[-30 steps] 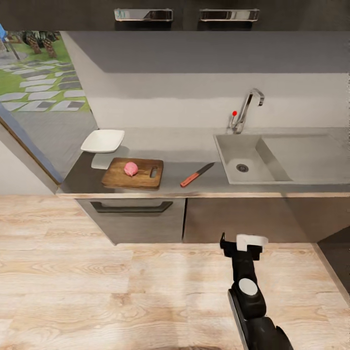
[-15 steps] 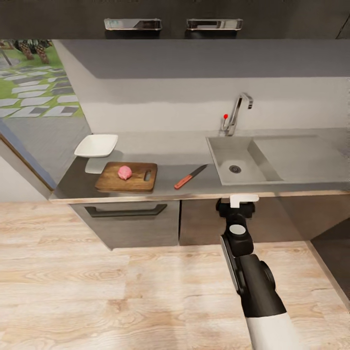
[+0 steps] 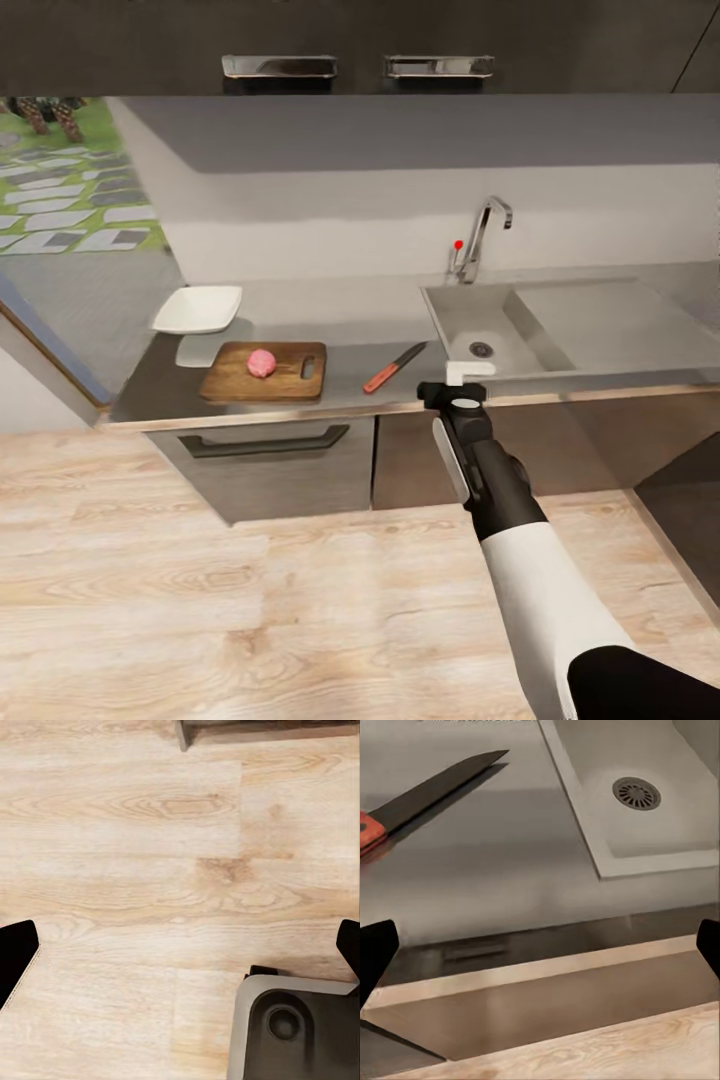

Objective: In the kitchen, take the Vidalia onion out of the sink, dice it on the chopping board with the paring knife, put the diced onion into the bowl on the countertop, then place both the paring knife and the chopping board into the sink.

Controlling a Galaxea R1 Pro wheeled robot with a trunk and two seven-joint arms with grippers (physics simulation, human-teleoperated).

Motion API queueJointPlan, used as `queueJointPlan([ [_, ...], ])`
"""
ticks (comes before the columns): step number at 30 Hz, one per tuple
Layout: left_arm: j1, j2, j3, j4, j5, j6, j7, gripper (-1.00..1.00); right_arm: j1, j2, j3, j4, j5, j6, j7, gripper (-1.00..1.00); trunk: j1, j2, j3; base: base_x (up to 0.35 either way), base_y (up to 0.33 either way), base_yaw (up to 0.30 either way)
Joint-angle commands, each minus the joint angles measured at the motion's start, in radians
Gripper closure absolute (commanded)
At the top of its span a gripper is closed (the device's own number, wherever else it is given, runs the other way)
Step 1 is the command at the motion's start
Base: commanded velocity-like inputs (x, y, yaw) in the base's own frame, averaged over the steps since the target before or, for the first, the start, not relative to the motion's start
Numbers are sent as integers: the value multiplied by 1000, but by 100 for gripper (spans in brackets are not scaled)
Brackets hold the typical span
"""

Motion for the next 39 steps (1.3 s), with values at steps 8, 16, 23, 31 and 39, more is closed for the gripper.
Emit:
queueJointPlan([
  [8,-1,2,19,-2,5,-3,9,-100,-3,0,2,2,-6,7,-2,-100,1,-2,10,9,290,-89],
  [16,-1,2,34,0,5,-3,7,-100,-3,0,1,3,-5,7,-2,-100,1,-2,22,154,146,-82],
  [23,-1,2,35,4,5,-3,7,-100,-3,0,1,3,-5,7,-1,-100,1,-2,33,264,161,-79],
  [31,-1,2,36,6,5,-3,7,-100,-3,0,1,4,-16,7,0,-100,1,-2,45,249,190,-77],
  [39,-1,2,36,6,5,-3,7,-100,-3,0,1,14,-76,5,-3,-100,1,-2,58,34,279,-77],
])
